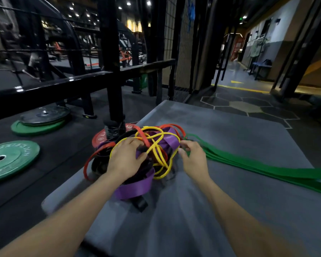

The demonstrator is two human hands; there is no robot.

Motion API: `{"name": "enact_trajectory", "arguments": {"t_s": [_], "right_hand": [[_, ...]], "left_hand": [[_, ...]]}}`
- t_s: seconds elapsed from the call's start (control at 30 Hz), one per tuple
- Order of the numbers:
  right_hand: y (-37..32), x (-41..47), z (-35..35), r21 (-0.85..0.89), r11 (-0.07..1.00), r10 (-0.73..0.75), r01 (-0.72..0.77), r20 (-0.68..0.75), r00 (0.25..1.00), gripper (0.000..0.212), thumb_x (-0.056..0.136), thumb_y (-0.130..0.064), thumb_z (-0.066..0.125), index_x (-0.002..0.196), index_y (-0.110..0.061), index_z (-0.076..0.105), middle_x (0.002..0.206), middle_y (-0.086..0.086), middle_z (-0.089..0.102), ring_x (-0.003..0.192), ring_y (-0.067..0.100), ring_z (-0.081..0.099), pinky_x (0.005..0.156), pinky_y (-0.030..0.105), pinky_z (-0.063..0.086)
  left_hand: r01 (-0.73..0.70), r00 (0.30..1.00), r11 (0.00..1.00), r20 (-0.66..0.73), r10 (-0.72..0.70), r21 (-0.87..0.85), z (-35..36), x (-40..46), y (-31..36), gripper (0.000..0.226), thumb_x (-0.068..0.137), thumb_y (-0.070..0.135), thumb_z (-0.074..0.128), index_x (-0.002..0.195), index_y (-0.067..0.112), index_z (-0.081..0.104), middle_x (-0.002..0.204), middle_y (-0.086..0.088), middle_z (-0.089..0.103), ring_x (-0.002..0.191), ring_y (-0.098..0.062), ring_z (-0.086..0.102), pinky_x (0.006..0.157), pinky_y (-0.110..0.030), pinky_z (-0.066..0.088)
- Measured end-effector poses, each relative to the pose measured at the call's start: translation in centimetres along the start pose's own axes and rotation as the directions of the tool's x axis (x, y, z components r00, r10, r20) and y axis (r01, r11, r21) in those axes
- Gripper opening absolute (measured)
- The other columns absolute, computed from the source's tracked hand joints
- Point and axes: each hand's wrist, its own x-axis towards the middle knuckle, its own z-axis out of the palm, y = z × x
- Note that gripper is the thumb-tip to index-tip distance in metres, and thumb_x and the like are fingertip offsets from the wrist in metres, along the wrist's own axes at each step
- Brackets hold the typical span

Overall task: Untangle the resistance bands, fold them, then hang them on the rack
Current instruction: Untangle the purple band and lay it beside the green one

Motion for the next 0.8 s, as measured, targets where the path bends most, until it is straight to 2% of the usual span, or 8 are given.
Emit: {"name": "enact_trajectory", "arguments": {"t_s": [0.1,0.17,0.23,0.37,0.5,0.6,0.7,0.8], "right_hand": [[-2.7,-2.0,2.0,0.13,0.991,0.007,-0.009,0.02,1.0,0.025,0.086,-0.017,0.064,0.107,-0.005,0.065,0.105,0.012,0.062,0.097,0.027,0.058,0.09,0.035,0.044],[-3.6,-3.0,3.4,0.165,0.985,0.041,-0.054,0.08,0.996,0.031,0.085,-0.022,0.065,0.112,-0.008,0.063,0.11,0.01,0.059,0.103,0.026,0.056,0.094,0.038,0.044],[-4.0,-3.6,4.3,0.161,0.981,0.091,-0.108,0.11,0.99,0.04,0.085,-0.025,0.066,0.12,-0.009,0.058,0.116,0.009,0.057,0.109,0.025,0.053,0.097,0.034,0.042],[-3.8,-5.4,5.3,0.147,0.981,0.106,-0.123,0.119,0.987,0.044,0.085,-0.022,0.066,0.125,-0.008,0.055,0.119,0.009,0.056,0.11,0.023,0.054,0.097,0.03,0.042],[-3.6,-6.4,6.2,0.152,0.98,0.107,-0.125,0.117,0.987,0.037,0.086,-0.018,0.064,0.121,-0.007,0.058,0.118,0.01,0.06,0.107,0.021,0.057,0.091,0.023,0.042],[-4.1,-5.8,6.0,0.155,0.982,0.086,-0.107,0.14,0.986,0.036,0.086,-0.011,0.064,0.121,-0.006,0.058,0.118,0.009,0.061,0.102,0.016,0.058,0.084,0.014,0.039],[-4.3,-5.8,5.6,0.114,0.989,0.072,-0.092,0.167,0.983,0.036,0.087,-0.01,0.063,0.122,-0.008,0.058,0.117,0.008,0.062,0.104,0.018,0.058,0.087,0.02,0.042],[-4.2,-5.7,5.5,0.082,0.993,0.076,-0.089,0.156,0.985,0.036,0.087,-0.01,0.062,0.123,-0.008,0.058,0.12,0.008,0.06,0.108,0.02,0.057,0.092,0.023,0.041]], "left_hand": [[0.108,0.992,0.991,-0.059,-0.113,-0.083,-0.1,-2.0,-0.7,0.034,0.083,0.026,0.066,0.115,0.016,0.061,0.121,-0.001,0.055,0.115,-0.024,0.05,0.097,-0.034,0.039],[0.148,0.986,0.985,-0.068,-0.154,-0.089,-0.1,-3.0,-1.2,0.036,0.083,0.026,0.066,0.117,0.015,0.059,0.123,-0.002,0.054,0.115,-0.025,0.049,0.096,-0.034,0.038],[0.198,0.972,0.975,-0.106,-0.209,-0.102,0.0,-3.8,-1.7,0.039,0.082,0.024,0.066,0.119,0.015,0.058,0.124,-0.002,0.051,0.116,-0.024,0.046,0.097,-0.032,0.034],[0.381,0.864,0.906,-0.276,-0.421,-0.185,-0.2,-5.4,-2.9,0.046,0.078,0.019,0.069,0.121,0.013,0.054,0.128,-0.01,0.043,0.119,-0.029,0.037,0.102,-0.037,0.031],[0.56,0.761,0.787,-0.213,-0.612,-0.26,-0.8,-5.4,-4.2,0.06,0.079,0.021,0.07,0.13,0.007,0.04,0.138,-0.019,0.034,0.127,-0.038,0.029,0.104,-0.044,0.03],[0.551,0.792,0.784,-0.117,-0.599,-0.286,-0.5,-5.4,-4.8,0.046,0.084,0.023,0.064,0.124,0.006,0.05,0.133,-0.017,0.042,0.126,-0.035,0.033,0.104,-0.037,0.028],[0.502,0.839,0.827,-0.092,-0.537,-0.252,-0.2,-5.5,-4.5,0.035,0.087,0.025,0.061,0.119,0.01,0.058,0.129,-0.014,0.044,0.123,-0.034,0.036,0.103,-0.033,0.027],[0.477,0.867,0.862,-0.067,-0.493,-0.168,-0.1,-5.3,-3.9,0.032,0.088,0.034,0.059,0.108,0.011,0.066,0.126,-0.01,0.042,0.12,-0.031,0.034,0.101,-0.036,0.032]]}}
